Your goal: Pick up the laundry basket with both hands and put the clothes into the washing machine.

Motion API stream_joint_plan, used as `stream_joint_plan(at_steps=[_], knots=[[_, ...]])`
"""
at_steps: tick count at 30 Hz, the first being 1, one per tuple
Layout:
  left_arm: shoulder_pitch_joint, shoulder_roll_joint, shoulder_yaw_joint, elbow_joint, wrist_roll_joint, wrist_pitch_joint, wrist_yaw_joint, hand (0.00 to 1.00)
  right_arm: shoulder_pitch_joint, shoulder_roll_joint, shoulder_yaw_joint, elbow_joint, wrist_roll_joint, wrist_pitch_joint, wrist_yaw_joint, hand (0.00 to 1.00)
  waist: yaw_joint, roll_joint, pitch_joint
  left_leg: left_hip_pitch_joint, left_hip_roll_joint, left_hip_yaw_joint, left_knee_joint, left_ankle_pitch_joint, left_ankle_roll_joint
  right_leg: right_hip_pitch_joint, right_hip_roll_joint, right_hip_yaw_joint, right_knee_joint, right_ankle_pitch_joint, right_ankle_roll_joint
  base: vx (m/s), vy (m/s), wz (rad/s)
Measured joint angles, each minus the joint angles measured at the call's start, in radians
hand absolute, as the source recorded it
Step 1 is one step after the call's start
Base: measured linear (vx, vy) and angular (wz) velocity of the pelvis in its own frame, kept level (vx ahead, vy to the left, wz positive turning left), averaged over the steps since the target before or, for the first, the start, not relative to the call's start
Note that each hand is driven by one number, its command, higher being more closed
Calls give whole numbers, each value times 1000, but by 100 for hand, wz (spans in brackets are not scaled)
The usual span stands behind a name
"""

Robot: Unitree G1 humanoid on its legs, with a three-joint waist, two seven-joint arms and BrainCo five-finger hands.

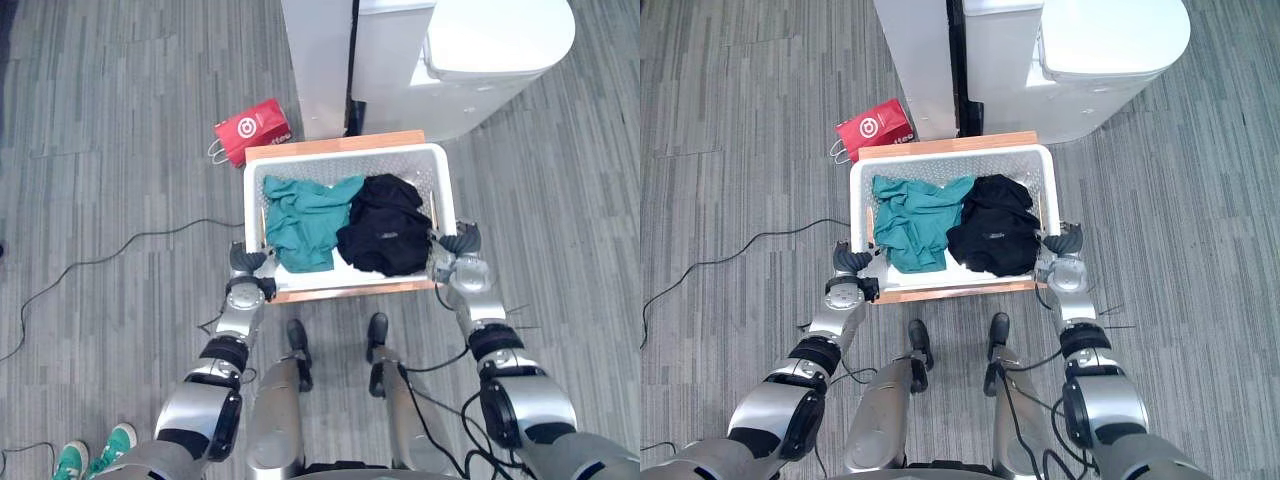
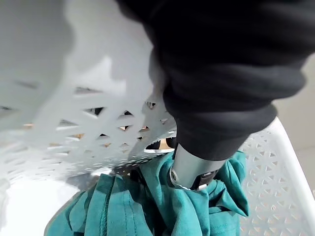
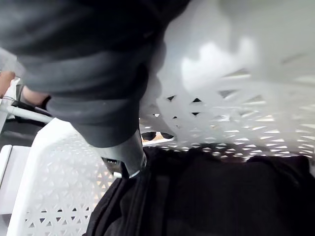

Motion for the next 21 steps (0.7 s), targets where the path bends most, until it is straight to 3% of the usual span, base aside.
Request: stream_joint_plan(at_steps=[5,10,15,16,17,18,19,20,21], knots=[[296,12,-33,-314,8,1,-1,100,242,1,27,-274,-56,-3,24,100,-18,-2,-13,115,-1,9,-2,-40,-11,115,12,10,-19,-28,5,74,20,-6],[469,17,-33,-453,45,1,-27,100,427,30,15,-423,-76,-5,68,100,-39,-4,-123,195,1,81,-28,-65,-12,164,23,77,-67,-18,17,92,43,-41],[534,18,-33,-530,75,7,-56,100,506,49,-1,-492,-75,-7,98,100,-77,-15,-180,277,20,283,-18,-122,-10,162,55,257,-138,48,40,24,62,-124],[531,18,-32,-533,85,10,-66,100,517,59,-10,-494,-71,-7,99,100,-98,-20,-183,301,36,349,-14,-133,-2,157,40,197,-160,29,18,-55,41,-143],[531,19,-32,-533,88,14,-69,100,527,75,-23,-493,-71,-7,108,100,-108,-19,-183,329,52,413,-15,-140,4,144,-6,10,-123,-5,-37,-49,51,-152],[531,20,-32,-533,90,15,-71,100,534,80,-26,-493,-71,-7,109,100,-107,-20,-184,345,60,450,-16,-142,3,137,-36,-101,-94,-19,-60,-6,69,-159],[535,22,-30,-534,93,19,-71,100,539,85,-28,-488,-71,-7,109,100,-106,-28,-189,370,67,509,-19,-147,-1,125,-97,-281,-30,-42,-95,53,36,-187],[545,21,-30,-535,101,21,-72,100,552,93,-31,-486,-71,-7,115,100,-103,-38,-195,421,78,605,-13,-162,-24,132,-193,-539,81,-74,-144,75,-2,-192],[555,21,-29,-538,101,21,-72,100,559,97,-32,-486,-72,-7,119,100,-100,-43,-201,441,81,641,-10,-168,-33,136,-220,-605,115,-75,-151,127,-91,-240]])
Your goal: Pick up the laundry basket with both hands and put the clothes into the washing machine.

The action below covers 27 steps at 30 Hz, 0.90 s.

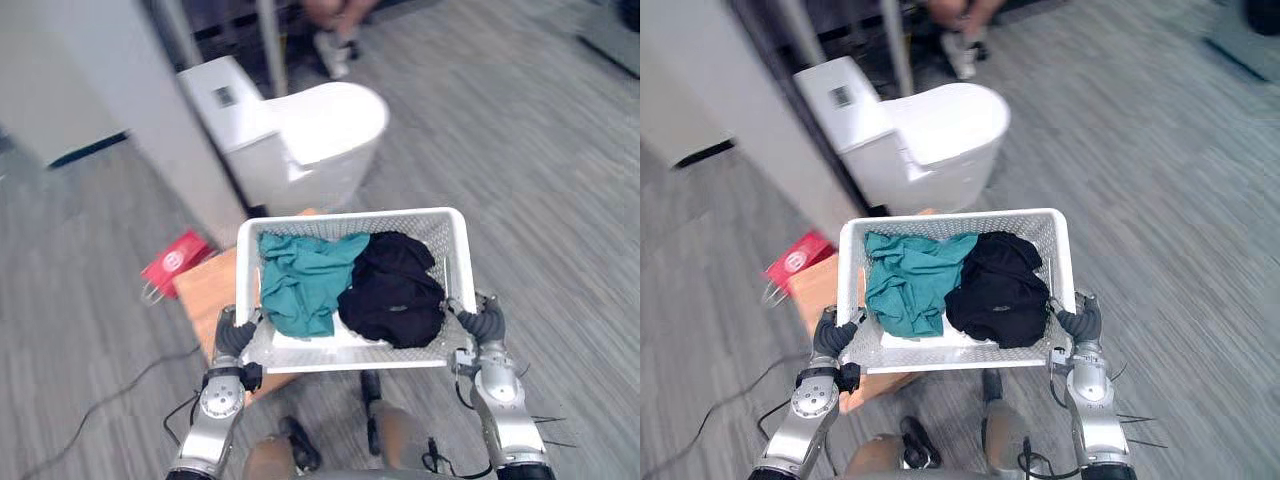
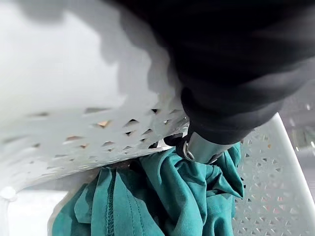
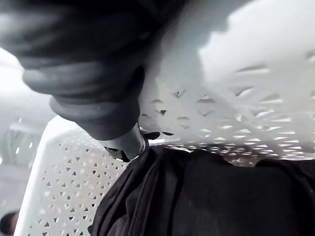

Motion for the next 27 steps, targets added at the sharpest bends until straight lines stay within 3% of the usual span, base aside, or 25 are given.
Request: stream_joint_plan(at_steps=[1,2,4,5,6,7,8,11,13,14,16,17,19,20,21,22,23,25,26,27], knots=[[24,0,4,-9,1,0,0,100,9,5,0,0,-4,0,18,100,1,-5,-13,40,20,86,47,-18,-26,-15,-5,-22,54,-1,36,129,-113,-186],[27,-1,4,-9,1,3,-1,100,12,6,-1,0,-6,0,20,100,-1,-8,-15,51,36,108,81,-21,-25,-31,8,22,66,-13,56,241,-240,-224],[37,-18,11,-10,8,9,-20,100,15,-3,-7,0,-6,5,32,100,3,5,-23,60,151,114,316,-24,24,-68,88,169,90,-37,65,237,-235,-195],[42,-23,13,-10,8,9,-21,100,13,-5,-6,0,-5,5,35,100,15,10,-26,49,195,95,405,-9,98,-73,122,212,89,-49,59,202,-180,-210],[57,-25,19,-16,8,10,-26,100,13,-10,-4,0,-5,5,36,100,20,21,-36,-9,270,-10,574,44,261,-69,200,290,58,-63,52,233,-187,-211],[53,-30,34,-28,8,10,-34,100,4,-7,4,-5,2,4,33,100,29,23,-38,-98,236,-205,672,23,245,-59,277,353,16,-54,32,255,-176,-238],[56,-36,50,-30,8,10,-34,100,-17,-18,13,-5,4,4,32,100,58,21,-37,-161,148,-344,701,-16,196,-51,325,422,-13,-42,13,203,-98,-206],[104,-89,84,-32,-1,8,-34,100,-39,-64,58,-4,3,10,33,100,111,19,-36,-315,-71,-559,599,-109,166,46,393,556,-104,-32,-1,218,-27,-205],[132,-110,88,-45,-2,4,-34,100,-40,-87,75,-4,3,10,34,100,118,19,-36,-410,-135,-634,437,-102,125,102,393,609,-164,-33,0,249,28,-128],[142,-119,89,-56,-2,5,-34,100,-40,-97,79,-4,3,10,34,100,127,22,-37,-455,-147,-664,312,-62,59,137,394,637,-214,-31,10,299,42,-110],[146,-138,97,-59,-1,5,-34,100,-39,-102,78,-4,6,10,35,100,133,35,-44,-487,-139,-668,149,-4,-20,185,401,656,-280,-17,32,314,62,-82],[160,-164,108,-61,0,5,-34,100,-35,-112,78,-5,6,10,36,100,136,61,-60,-492,-119,-659,100,30,10,214,418,665,-281,-28,35,372,107,-74],[172,-172,112,-60,1,8,-34,100,-23,-108,79,-5,4,10,38,100,150,59,-75,-473,-112,-656,143,65,97,215,410,672,-186,-121,58,479,148,-70],[176,-162,109,-60,6,10,-36,100,2,-87,78,-4,4,10,38,100,160,29,-91,-435,-135,-632,143,70,122,196,368,667,-66,-217,120,576,136,-50],[180,-159,107,-58,8,11,-39,100,19,-76,71,-3,2,8,39,100,152,9,-97,-392,-154,-625,135,85,162,131,327,657,162,-247,217,597,124,-24],[182,-157,107,-57,8,14,-39,100,21,-70,67,1,-2,9,39,100,143,-3,-101,-372,-172,-625,136,62,168,80,297,646,300,-246,270,624,82,25],[184,-148,105,-57,15,23,-40,100,29,-51,53,18,-15,9,53,100,109,-8,-104,-309,-200,-631,124,23,183,-21,214,589,575,-185,295,765,99,35],[187,-143,105,-57,18,29,-40,100,26,-44,47,37,-17,9,58,100,102,0,-103,-229,-215,-635,89,-8,180,-66,160,548,667,-224,210,638,60,16],[185,-142,107,-58,18,32,-40,100,26,-39,45,42,-17,8,58,100,101,15,-103,-172,-212,-641,47,-24,173,-98,153,528,630,-256,159,611,15,4],[180,-138,107,-58,18,33,-40,100,23,-40,45,42,-16,6,59,100,97,39,-104,-123,-199,-661,0,-30,164,-137,163,519,528,-268,139,733,10,14]])
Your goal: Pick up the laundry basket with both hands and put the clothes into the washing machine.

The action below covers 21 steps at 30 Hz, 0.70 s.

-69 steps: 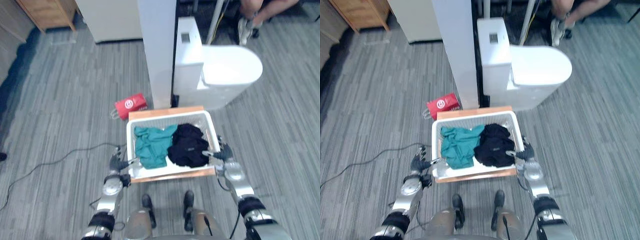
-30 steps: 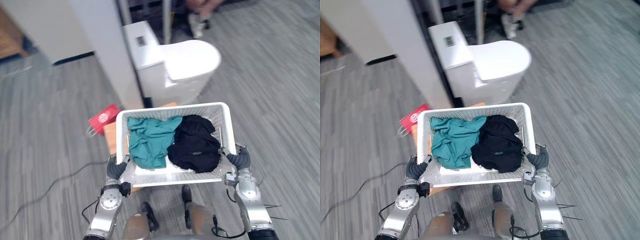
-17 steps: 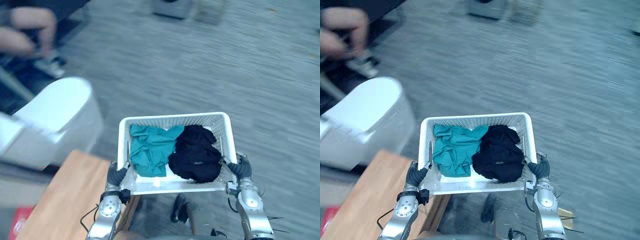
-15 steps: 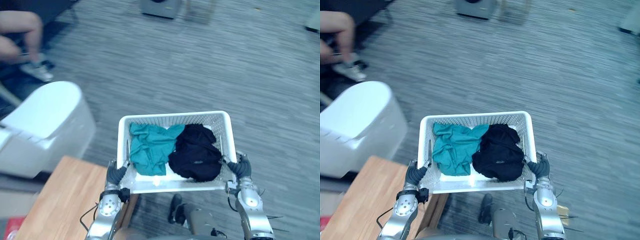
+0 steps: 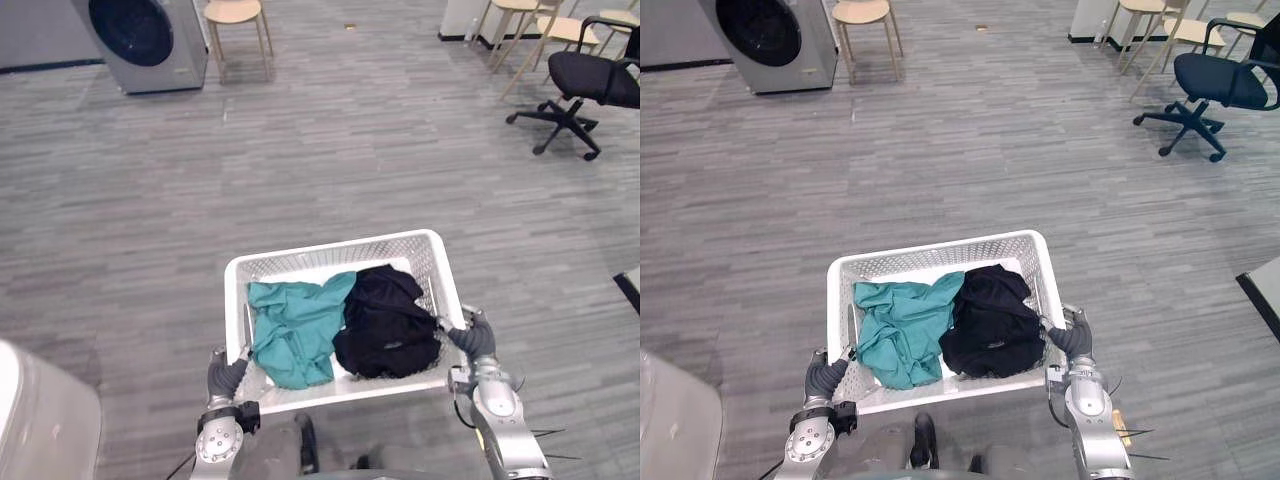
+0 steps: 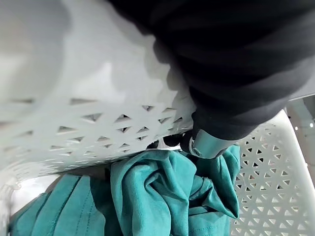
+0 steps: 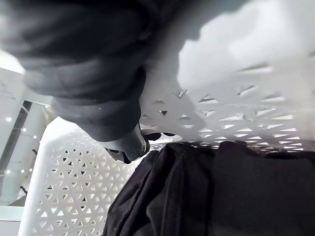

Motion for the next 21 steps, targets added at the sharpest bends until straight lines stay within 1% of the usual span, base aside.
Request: stream_joint_plan(at_steps=[1,2,3,4,5,6,7,8,9,10,11,12,13,14,15,16,17,18,19,20,21], knots=[[-3,2,0,0,0,0,0,100,-3,0,-1,0,0,-2,0,100,-4,11,2,24,7,-13,-28,0,-1,-21,12,0,-69,1,0,616,-35,30],[-14,4,0,0,0,1,0,100,-14,-1,-5,0,0,-2,1,100,-16,33,13,75,25,-30,-76,1,-1,-55,40,14,-242,38,12,636,-82,41],[-21,4,0,1,0,1,-1,100,-18,-1,-8,0,0,-2,2,100,-29,39,17,122,34,-39,-108,2,-6,-78,51,42,-451,136,34,644,-109,46],[-23,4,0,1,0,1,-1,100,-18,-1,-9,0,0,-2,1,100,-37,36,18,148,35,-43,-120,2,-24,-83,48,58,-552,202,49,665,-162,58],[-25,6,-1,1,1,2,-1,100,-17,-1,-10,0,0,-2,1,100,-53,23,17,205,29,-49,-134,-15,-57,-95,35,91,-695,305,80,550,-157,50],[-25,10,-4,2,2,2,-2,100,-14,0,-10,-2,0,-2,1,100,-59,11,15,236,21,-53,-134,-30,-83,-99,21,102,-722,325,84,714,-229,60],[-26,21,-14,15,3,3,-2,100,-3,-5,-12,-2,0,-2,0,100,-71,0,14,302,20,-76,-118,-67,-136,-99,7,121,-679,444,53,739,-243,43],[-35,-6,-19,39,11,7,-2,100,0,-11,-18,6,0,6,1,100,-67,43,-10,300,71,-99,-46,-75,-145,-123,35,114,-563,474,31,731,-248,32],[-42,-15,-20,40,18,7,-2,100,0,-11,-26,6,0,9,0,100,-62,58,-12,281,95,-109,21,-65,-151,-128,50,105,-515,441,18,821,-317,3],[-56,-19,-30,41,34,7,-3,100,0,-11,-45,2,0,8,1,100,-47,74,-9,219,140,-131,202,-10,-183,-121,73,81,-443,365,-6,787,-317,1],[-66,-27,-31,45,34,8,-4,100,0,-7,-49,-3,1,9,0,100,-47,86,15,142,193,-150,440,124,-219,-61,93,59,-411,320,-30,777,-308,9],[-66,-28,-32,48,34,9,-4,100,7,-9,-49,-9,1,9,0,100,-49,91,27,100,227,-151,564,232,-240,-19,103,48,-406,294,-39,629,-196,18],[-57,-35,-32,49,34,10,-6,100,27,-10,-50,-30,2,10,-3,100,-41,98,30,4,303,-104,808,233,-228,65,128,32,-416,250,-57,484,-130,8],[-47,-34,-33,49,31,9,-6,100,48,-9,-49,-62,3,9,-5,100,-25,91,36,-70,340,-43,939,185,-159,150,139,33,-441,209,-75,595,-124,-1],[-47,-32,-33,48,30,8,-8,100,58,-9,-49,-77,3,9,-6,100,-19,82,38,-103,341,-19,951,158,-134,190,139,38,-462,196,-76,471,-72,0],[-46,-31,-33,40,29,5,-12,100,63,-9,-48,-93,3,9,-7,100,-14,71,42,-157,334,29,934,121,-110,249,138,46,-509,186,-71,678,-43,-9],[-48,-29,-31,37,28,-7,-18,100,50,-15,-49,-95,5,8,-8,100,9,65,39,-244,299,87,819,61,-99,319,134,70,-585,183,-67,548,7,-28],[-48,-30,-30,31,28,-8,-19,100,41,-21,-48,-93,8,8,-8,100,20,62,39,-287,265,100,706,42,-100,350,124,83,-620,177,-57,535,37,-42],[-45,-31,-29,27,28,-10,-20,100,31,-24,-46,-87,8,8,-6,100,34,64,39,-309,240,98,617,41,-101,371,114,89,-640,172,-48,544,126,-52],[-36,-38,-20,23,28,-11,-20,100,4,-33,-35,-58,8,8,-3,100,41,69,41,-343,184,74,369,63,-134,433,92,95,-690,158,-22,671,199,-42],[-32,-41,-10,23,29,-11,-20,100,-12,-39,-25,-34,9,8,-2,100,40,71,40,-342,154,60,198,103,-185,472,82,100,-719,148,0,570,179,-35]])
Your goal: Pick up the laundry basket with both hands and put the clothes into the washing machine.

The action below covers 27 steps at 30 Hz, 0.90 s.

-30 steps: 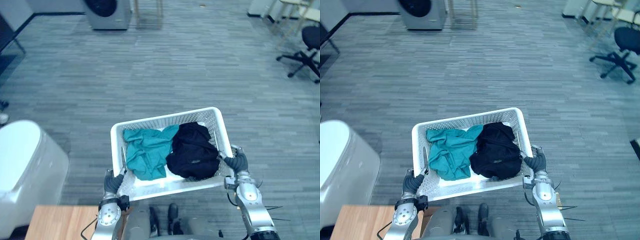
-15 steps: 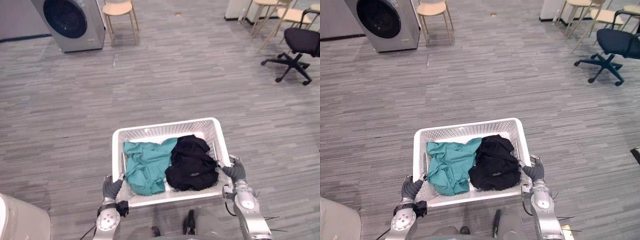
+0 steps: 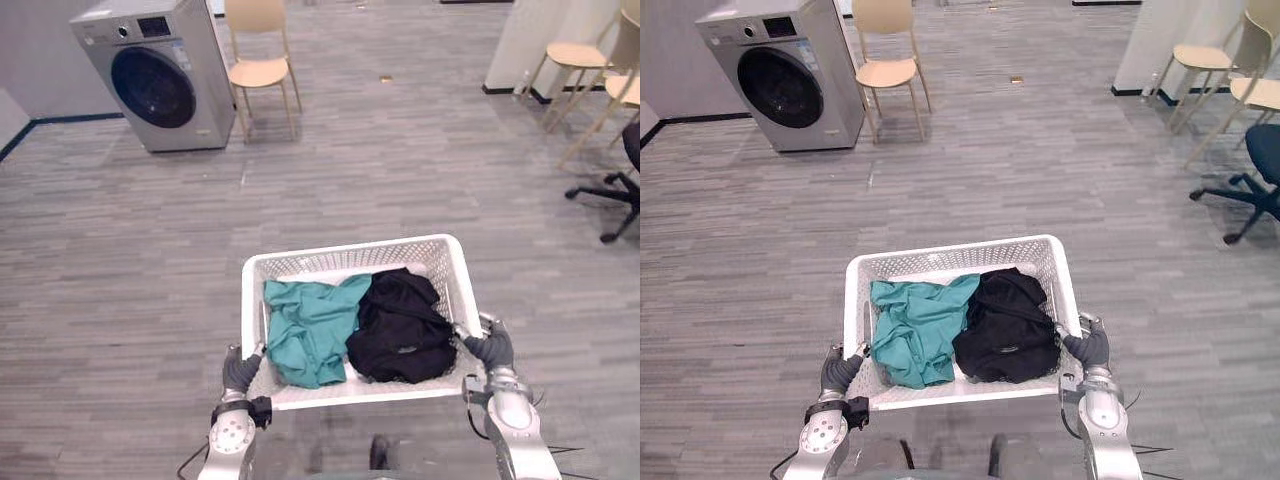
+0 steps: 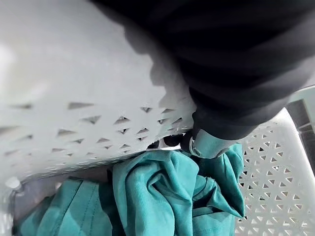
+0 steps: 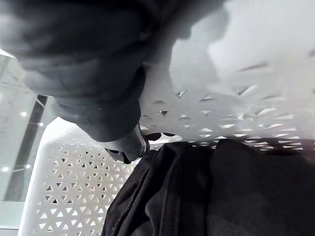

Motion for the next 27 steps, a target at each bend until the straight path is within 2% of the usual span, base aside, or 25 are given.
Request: stream_joint_plan(at_steps=[1,2,3,4,5,6,7,8,9,11,12,13,14,15,16,17,18,19,20,21,22,23,25,26,27], knots=[[2,-5,3,0,0,0,0,100,-4,-4,5,9,0,0,0,100,2,6,-4,6,-11,-1,-105,24,-31,25,0,3,-19,-8,16,609,261,-28],[11,-8,11,0,0,2,0,100,-16,-8,14,32,2,-1,-1,100,12,5,-8,19,-20,0,-166,156,15,73,-3,19,-38,-30,53,656,272,-33],[15,6,16,-2,0,2,0,100,-25,7,20,54,2,-1,-1,100,24,-28,-25,21,-55,5,-116,161,137,106,-50,31,-46,-47,81,805,325,-24],[14,8,20,-4,0,3,0,100,-30,5,21,58,2,-2,-1,100,22,-43,-30,2,-62,8,-59,131,168,114,-67,29,-41,-48,90,748,297,-7],[11,4,20,-4,1,11,0,100,-44,1,20,70,3,-1,0,100,25,-49,-29,-27,-54,12,60,55,206,100,-90,49,31,-48,113,733,330,-3],[18,6,20,-3,1,15,0,100,-60,3,20,100,0,-1,3,100,28,-59,-28,-14,-57,25,118,3,217,54,-105,70,188,-51,149,698,342,-9],[22,11,17,-3,1,16,0,100,-60,4,20,105,-2,-1,5,100,29,-63,-28,12,-66,29,125,-26,215,16,-122,76,303,-40,186,628,326,-7],[21,25,12,-3,0,17,0,100,-55,12,19,107,-2,-2,6,100,22,-63,-28,84,-90,15,97,-108,191,-83,-145,96,571,6,273,628,285,8],[13,49,12,-1,1,25,0,100,-54,35,19,121,-2,-2,3,100,15,-82,-20,159,-131,10,69,-147,195,-173,-176,98,802,-20,225,632,241,12],[19,62,11,-1,1,36,0,100,-50,48,22,147,-3,-2,4,100,-5,-81,-20,284,-165,7,-24,-169,198,-283,-177,65,883,-94,117,549,117,10],[19,65,9,0,1,35,0,100,-44,48,29,145,-3,-3,4,100,-12,-76,-21,319,-172,2,-60,-170,198,-323,-167,46,858,-117,98,580,95,16],[17,76,7,0,1,34,0,100,-39,48,28,142,-2,-12,4,100,-26,-68,-23,375,-180,-10,-123,-170,197,-411,-138,9,776,-138,70,559,76,39],[10,86,2,2,1,34,-2,100,-35,48,27,135,-2,-12,4,100,-42,-62,-19,426,-187,-34,-172,-170,193,-485,-105,-9,638,-131,63,676,69,50],[5,92,-8,5,1,34,-2,100,-31,47,23,135,0,-12,4,100,-53,-61,-18,451,-189,-46,-192,-170,187,-510,-92,-13,542,-106,74,584,33,76],[-11,95,-26,17,1,35,-3,100,-21,47,13,134,0,-11,3,100,-68,-62,-15,504,-193,-66,-228,-175,168,-532,-77,-17,325,-8,88,780,-15,79],[-19,94,-32,19,3,35,-3,100,-19,45,6,134,1,-11,2,100,-79,-78,-11,568,-207,-88,-261,-190,136,-554,-70,-18,148,102,99,678,-46,73],[-19,95,-32,21,3,35,-3,100,-18,43,8,131,1,-11,2,100,-83,-87,-11,594,-215,-101,-273,-201,117,-569,-70,-16,102,138,96,980,-121,81],[-19,103,-45,43,4,35,-4,100,3,38,10,119,0,-11,2,100,-89,-108,-21,690,-232,-149,-280,-227,75,-580,-70,17,102,265,21,725,-128,65],[-21,98,-52,56,4,35,-4,100,9,36,6,119,-1,-9,2,100,-91,-91,-31,705,-217,-164,-269,-227,74,-580,-64,19,139,317,13,768,-148,59],[-20,85,-57,59,4,35,-4,100,12,25,-1,119,-1,-5,2,100,-89,-67,-43,705,-195,-175,-242,-226,73,-580,-53,14,166,339,7,637,-141,17],[-21,54,-66,59,14,35,-5,100,10,11,-16,119,-1,1,3,100,-78,-2,-60,656,-135,-195,-121,-219,61,-576,-17,-19,206,300,-15,624,-136,13],[-31,49,-64,63,15,35,-5,100,3,10,-22,115,-1,1,4,100,-77,17,-56,601,-100,-205,18,-177,22,-557,-1,-43,230,267,-35,738,-174,24],[-38,45,-51,79,15,36,-6,100,29,19,-17,78,-1,13,3,100,-74,23,-34,483,-18,-203,362,152,-38,-427,24,-77,235,176,-57,780,-200,37],[-32,41,-51,76,14,36,-8,100,54,23,-15,45,0,13,-2,100,-67,22,-28,417,44,-182,527,227,-41,-350,40,-93,202,143,-58,773,-176,32],[-30,41,-54,66,12,33,-8,100,72,24,-20,3,0,13,-5,100,-54,28,-27,318,109,-139,719,169,23,-262,63,-101,164,107,-72,604,-112,20]])
